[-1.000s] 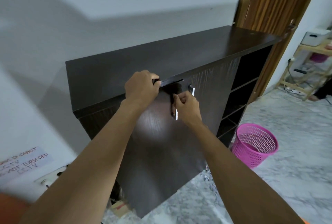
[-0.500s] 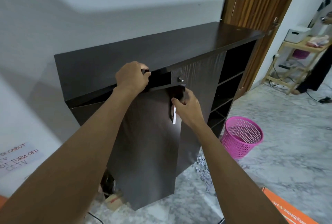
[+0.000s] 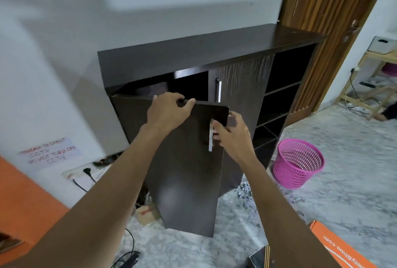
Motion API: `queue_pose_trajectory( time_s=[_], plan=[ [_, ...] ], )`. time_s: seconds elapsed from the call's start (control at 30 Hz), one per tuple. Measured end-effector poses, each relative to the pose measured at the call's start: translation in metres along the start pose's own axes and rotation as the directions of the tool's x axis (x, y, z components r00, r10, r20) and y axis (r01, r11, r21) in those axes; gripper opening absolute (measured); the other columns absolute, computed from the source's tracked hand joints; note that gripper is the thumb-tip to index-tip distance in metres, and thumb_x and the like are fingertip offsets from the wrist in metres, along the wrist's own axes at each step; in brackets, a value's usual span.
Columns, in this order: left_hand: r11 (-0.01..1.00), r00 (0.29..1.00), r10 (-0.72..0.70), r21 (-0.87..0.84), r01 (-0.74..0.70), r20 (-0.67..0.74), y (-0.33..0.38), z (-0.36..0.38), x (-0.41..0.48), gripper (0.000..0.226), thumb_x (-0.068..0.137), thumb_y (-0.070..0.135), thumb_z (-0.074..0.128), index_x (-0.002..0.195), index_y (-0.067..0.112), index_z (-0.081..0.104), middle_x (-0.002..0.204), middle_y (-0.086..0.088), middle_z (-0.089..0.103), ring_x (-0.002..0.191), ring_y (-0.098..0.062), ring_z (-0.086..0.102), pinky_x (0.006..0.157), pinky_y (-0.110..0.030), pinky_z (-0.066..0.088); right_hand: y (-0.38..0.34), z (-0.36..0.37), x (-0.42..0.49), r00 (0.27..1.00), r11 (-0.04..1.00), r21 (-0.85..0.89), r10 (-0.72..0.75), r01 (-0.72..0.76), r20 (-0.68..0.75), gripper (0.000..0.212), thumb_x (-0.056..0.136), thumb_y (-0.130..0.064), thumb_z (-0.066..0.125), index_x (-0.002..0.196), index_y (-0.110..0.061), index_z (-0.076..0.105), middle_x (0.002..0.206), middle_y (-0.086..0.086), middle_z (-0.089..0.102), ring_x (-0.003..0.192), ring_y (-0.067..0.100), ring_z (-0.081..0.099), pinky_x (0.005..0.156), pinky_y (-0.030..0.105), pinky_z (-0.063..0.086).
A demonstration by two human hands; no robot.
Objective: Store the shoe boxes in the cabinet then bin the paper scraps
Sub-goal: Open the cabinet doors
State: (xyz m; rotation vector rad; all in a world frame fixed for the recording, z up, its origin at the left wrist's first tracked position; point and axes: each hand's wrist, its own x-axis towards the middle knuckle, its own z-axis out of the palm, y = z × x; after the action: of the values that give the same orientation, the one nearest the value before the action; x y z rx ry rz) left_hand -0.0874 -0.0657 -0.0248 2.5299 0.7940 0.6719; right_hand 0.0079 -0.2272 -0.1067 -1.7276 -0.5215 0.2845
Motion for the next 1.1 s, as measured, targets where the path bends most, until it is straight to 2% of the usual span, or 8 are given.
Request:
queue_pose_trajectory(
  time_s=[0.1, 0.17, 0.23, 0.4, 0.53, 0.7, 0.87, 1.1],
  plan=[
    [0.995, 0.999, -0.051, -0.084, 0.05, -0.007, 0.003, -0.009, -0.026, 0.059, 0.086, 0.063, 0.053, 0.124, 0.019, 0.065, 0.131, -0.001, 0.062, 0.124, -0.018, 0.053, 0.103, -0.038, 0.044, -0.004, -0.014, -0.027, 0.997, 0.987, -0.142, -0.072, 0.072, 0.005, 0.041, 0.093, -0.049, 0.061, 0.13, -0.033, 0.054, 0.096, -0.006, 0.07, 0.084, 0.008, 0.068, 0.077, 0.032, 0.058],
    [0.991, 0.996, -0.086, -0.105, 0.087, 0.012, 0.007, -0.014, -0.045, 0.065, 0.086, 0.064, 0.054, 0.132, 0.018, 0.059, 0.148, -0.004, 0.046, 0.142, -0.019, 0.033, 0.11, -0.036, 0.033, -0.008, -0.023, -0.042, 0.99, 0.964, -0.225, -0.142, 0.143, 0.02, 0.034, 0.095, -0.046, 0.06, 0.123, -0.028, 0.062, 0.095, -0.008, 0.065, 0.086, 0.005, 0.063, 0.078, 0.024, 0.052],
    [0.984, 0.992, -0.125, -0.125, 0.128, 0.032, 0.01, -0.019, -0.063, 0.068, 0.085, 0.063, 0.056, 0.137, 0.019, 0.054, 0.157, -0.006, 0.03, 0.146, -0.021, 0.023, 0.114, -0.037, 0.027, -0.013, -0.028, -0.058, 0.976, 0.955, -0.209, -0.195, 0.211, 0.094, 0.032, 0.094, -0.042, 0.063, 0.12, -0.024, 0.068, 0.107, -0.01, 0.064, 0.097, 0.003, 0.062, 0.087, 0.021, 0.051],
    [0.944, 0.969, -0.246, -0.219, 0.247, 0.035, 0.006, -0.035, -0.095, 0.07, 0.085, 0.05, 0.066, 0.143, 0.017, 0.046, 0.16, -0.008, 0.02, 0.144, -0.021, 0.029, 0.111, -0.03, 0.029, -0.022, -0.015, -0.098, 0.876, 0.945, -0.026, -0.291, 0.326, 0.385, 0.028, 0.096, -0.023, 0.065, 0.124, -0.021, 0.069, 0.11, -0.014, 0.073, 0.102, -0.003, 0.068, 0.091, 0.016, 0.052],
    [0.922, 0.948, -0.302, -0.222, 0.317, 0.098, -0.002, -0.06, -0.117, 0.066, 0.091, 0.035, 0.062, 0.148, 0.013, 0.037, 0.155, -0.007, 0.033, 0.138, -0.022, 0.038, 0.109, -0.029, 0.032, -0.027, 0.016, -0.125, 0.796, 0.942, 0.072, -0.316, 0.328, 0.517, 0.046, 0.098, -0.019, 0.061, 0.143, -0.015, 0.052, 0.129, -0.005, 0.067, 0.116, -0.001, 0.062, 0.102, 0.018, 0.047],
    [0.883, 0.915, -0.382, -0.241, 0.404, 0.132, -0.021, -0.084, -0.138, 0.047, 0.093, 0.03, 0.058, 0.138, 0.017, 0.053, 0.127, -0.007, 0.062, 0.11, -0.021, 0.061, 0.099, -0.037, 0.05, -0.039, 0.055, -0.146, 0.728, 0.936, 0.119, -0.334, 0.331, 0.599, 0.056, 0.099, -0.026, 0.059, 0.151, -0.02, 0.04, 0.143, -0.004, 0.056, 0.127, -0.003, 0.051, 0.104, 0.012, 0.04],
    [0.837, 0.897, -0.416, -0.321, 0.443, 0.152, -0.036, -0.101, -0.151, 0.042, 0.094, 0.023, 0.058, 0.136, 0.017, 0.054, 0.116, -0.003, 0.064, 0.102, -0.02, 0.064, 0.092, -0.036, 0.055, -0.046, 0.082, -0.158, 0.719, 0.938, 0.157, -0.339, 0.31, 0.607, 0.059, 0.097, -0.028, 0.062, 0.151, -0.02, 0.04, 0.136, -0.017, 0.054, 0.113, -0.025, 0.047, 0.096, 0.003, 0.038],
    [0.84, 0.897, -0.403, -0.317, 0.442, 0.183, -0.038, -0.109, -0.154, 0.047, 0.095, 0.023, 0.057, 0.141, 0.017, 0.047, 0.118, -0.003, 0.062, 0.103, -0.018, 0.064, 0.093, -0.035, 0.054, -0.046, 0.089, -0.162, 0.721, 0.946, 0.176, -0.323, 0.274, 0.614, 0.06, 0.096, -0.033, 0.063, 0.151, -0.027, 0.04, 0.141, -0.014, 0.055, 0.126, -0.007, 0.051, 0.105, 0.016, 0.041]
  ],
)
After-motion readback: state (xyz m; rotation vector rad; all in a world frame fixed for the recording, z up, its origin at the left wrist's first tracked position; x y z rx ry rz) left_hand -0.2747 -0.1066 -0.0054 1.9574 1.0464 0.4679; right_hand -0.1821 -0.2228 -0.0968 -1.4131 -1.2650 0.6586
